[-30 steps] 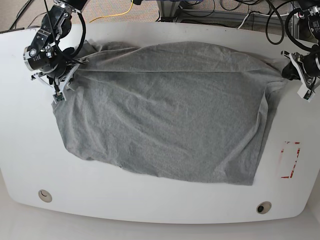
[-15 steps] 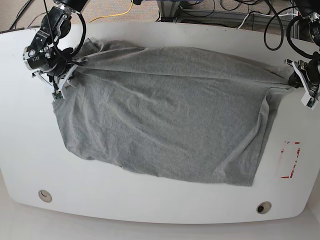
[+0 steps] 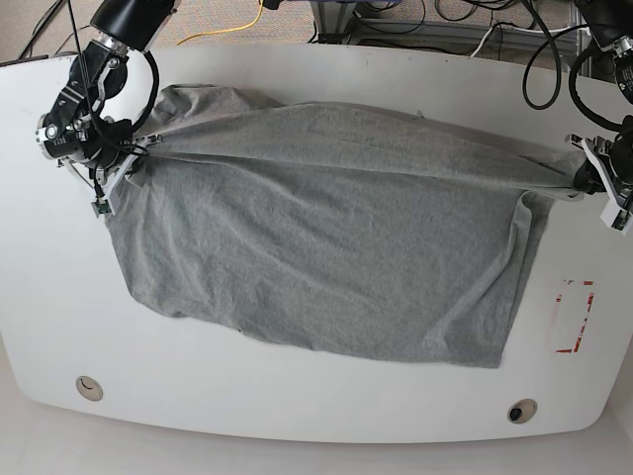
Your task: Layout the t-shirt on the table in an organized manner, then fold the t-shirt properly
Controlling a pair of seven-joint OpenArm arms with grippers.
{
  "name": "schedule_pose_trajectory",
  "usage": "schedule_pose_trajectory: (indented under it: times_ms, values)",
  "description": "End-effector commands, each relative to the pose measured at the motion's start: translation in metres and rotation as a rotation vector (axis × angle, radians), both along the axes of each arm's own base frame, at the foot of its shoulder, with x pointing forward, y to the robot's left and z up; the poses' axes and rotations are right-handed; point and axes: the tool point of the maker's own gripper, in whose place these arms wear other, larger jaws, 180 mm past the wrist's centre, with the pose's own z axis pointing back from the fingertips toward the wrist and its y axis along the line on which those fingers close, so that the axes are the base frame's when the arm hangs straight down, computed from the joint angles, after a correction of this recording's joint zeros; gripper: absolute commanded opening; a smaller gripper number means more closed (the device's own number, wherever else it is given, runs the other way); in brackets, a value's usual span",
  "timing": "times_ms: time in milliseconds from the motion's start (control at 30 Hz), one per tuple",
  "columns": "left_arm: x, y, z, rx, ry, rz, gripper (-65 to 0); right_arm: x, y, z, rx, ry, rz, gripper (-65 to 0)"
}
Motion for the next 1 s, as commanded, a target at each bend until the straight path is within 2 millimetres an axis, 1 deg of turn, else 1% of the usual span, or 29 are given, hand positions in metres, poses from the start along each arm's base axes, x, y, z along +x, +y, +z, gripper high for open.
schedule_pose_trajectory:
  times_ms: [0, 33, 67, 133, 200, 300, 333, 367, 467, 500, 600, 633, 700, 767, 867, 967]
  values:
    - [0.008, 0.006, 0.014, 0.027, -0.041, -0.006, -64.6, 0.020, -0.010, 0.018, -0.024, -0.064, -0.004, -52.2]
    - [0.010, 0.005, 0.016, 0.025, -0.048, -0.005, -64.6, 0.025, -0.009, 0.020, -0.021, -0.074, -0.005, -46.3]
    - [0.011, 0.005, 0.017, 0.025, -0.053, -0.005, -64.6, 0.028, -0.009, 0.022, -0.020, -0.081, -0.006, -41.9]
    - [0.013, 0.005, 0.019, 0.024, -0.061, -0.005, -64.6, 0.035, -0.009, 0.027, -0.017, -0.099, -0.007, -26.6]
    - [0.013, 0.004, 0.018, 0.024, -0.060, -0.006, -64.6, 0.038, -0.009, 0.030, -0.019, -0.111, -0.005, -14.9]
    - [0.014, 0.004, 0.019, 0.024, -0.063, -0.006, -64.6, 0.038, -0.010, 0.038, -0.032, -0.130, -0.002, -2.7]
    - [0.016, 0.004, 0.020, 0.024, -0.067, -0.006, -64.6, 0.038, -0.011, 0.041, -0.041, -0.137, -0.003, -1.0]
    - [0.018, 0.005, 0.023, 0.025, -0.078, -0.005, -64.6, 0.032, -0.015, 0.045, -0.058, -0.139, -0.014, 0.0]
    - [0.024, 0.001, 0.026, 0.024, -0.089, -0.017, -64.6, 0.014, -0.026, 0.051, -0.088, -0.133, -0.054, 0.0]
    - [0.025, 0.000, 0.026, 0.024, -0.090, -0.022, -64.6, 0.009, -0.026, 0.052, -0.088, -0.133, -0.063, 0.0]
    - [0.027, 0.000, 0.025, 0.043, -0.082, -0.025, -64.6, -0.008, -0.022, 0.048, -0.044, -0.131, -0.087, 0.0]
    - [0.027, 0.002, 0.025, 0.054, -0.079, -0.019, -64.6, -0.017, -0.022, 0.046, -0.022, -0.127, -0.099, 0.0]
    - [0.028, 0.003, 0.024, 0.066, -0.076, -0.017, -64.6, -0.029, -0.021, 0.041, 0.010, -0.123, -0.116, 0.0]
    - [0.031, 0.001, 0.025, 0.074, -0.077, -0.024, -64.6, -0.039, -0.019, 0.037, 0.053, -0.123, -0.125, 0.0]
    - [0.034, -0.004, 0.022, 0.065, -0.077, -0.030, -64.6, -0.053, -0.008, 0.031, 0.132, -0.123, -0.119, 0.0]
    - [0.034, -0.005, 0.021, 0.063, -0.077, -0.030, -64.6, -0.065, 0.009, 0.026, 0.222, -0.125, -0.109, 0.0]
